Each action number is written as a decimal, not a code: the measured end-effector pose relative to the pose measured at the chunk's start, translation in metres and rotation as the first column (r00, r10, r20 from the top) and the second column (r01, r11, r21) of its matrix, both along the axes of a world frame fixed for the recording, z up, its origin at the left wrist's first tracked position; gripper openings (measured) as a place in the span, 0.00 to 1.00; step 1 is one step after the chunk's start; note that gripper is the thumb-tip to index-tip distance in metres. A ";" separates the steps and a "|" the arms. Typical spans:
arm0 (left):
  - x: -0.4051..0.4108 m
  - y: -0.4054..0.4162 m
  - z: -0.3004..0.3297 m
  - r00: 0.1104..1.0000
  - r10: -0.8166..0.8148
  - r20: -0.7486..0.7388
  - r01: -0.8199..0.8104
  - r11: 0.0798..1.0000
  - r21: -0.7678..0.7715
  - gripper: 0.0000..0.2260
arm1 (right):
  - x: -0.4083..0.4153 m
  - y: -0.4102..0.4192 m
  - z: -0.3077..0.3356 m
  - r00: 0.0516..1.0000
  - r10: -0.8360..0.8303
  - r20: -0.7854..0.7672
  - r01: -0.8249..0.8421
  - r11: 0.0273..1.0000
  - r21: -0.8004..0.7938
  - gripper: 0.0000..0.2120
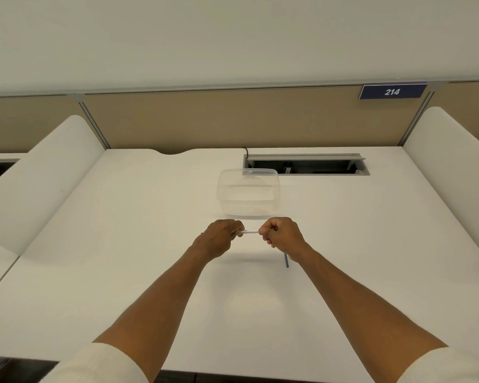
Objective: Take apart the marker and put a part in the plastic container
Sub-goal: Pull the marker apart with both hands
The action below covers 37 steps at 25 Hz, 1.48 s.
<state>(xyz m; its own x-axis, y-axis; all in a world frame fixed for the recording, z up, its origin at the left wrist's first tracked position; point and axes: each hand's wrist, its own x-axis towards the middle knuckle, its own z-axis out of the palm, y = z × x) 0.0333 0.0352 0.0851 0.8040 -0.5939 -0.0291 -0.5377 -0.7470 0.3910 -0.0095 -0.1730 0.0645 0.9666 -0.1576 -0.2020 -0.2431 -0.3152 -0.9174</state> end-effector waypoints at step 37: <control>-0.003 0.009 0.011 0.990 0.041 -0.133 -0.046 0.998 -0.035 0.10 | -0.011 -0.007 0.009 1.000 -0.023 0.013 0.022 0.998 0.059 0.07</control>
<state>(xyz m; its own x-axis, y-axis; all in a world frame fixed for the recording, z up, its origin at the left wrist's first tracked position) 0.0301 0.0440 0.0958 0.8199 -0.5610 -0.1143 -0.4468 -0.7517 0.4851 -0.0206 -0.1800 0.0732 0.9657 -0.1677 -0.1984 -0.2369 -0.2547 -0.9376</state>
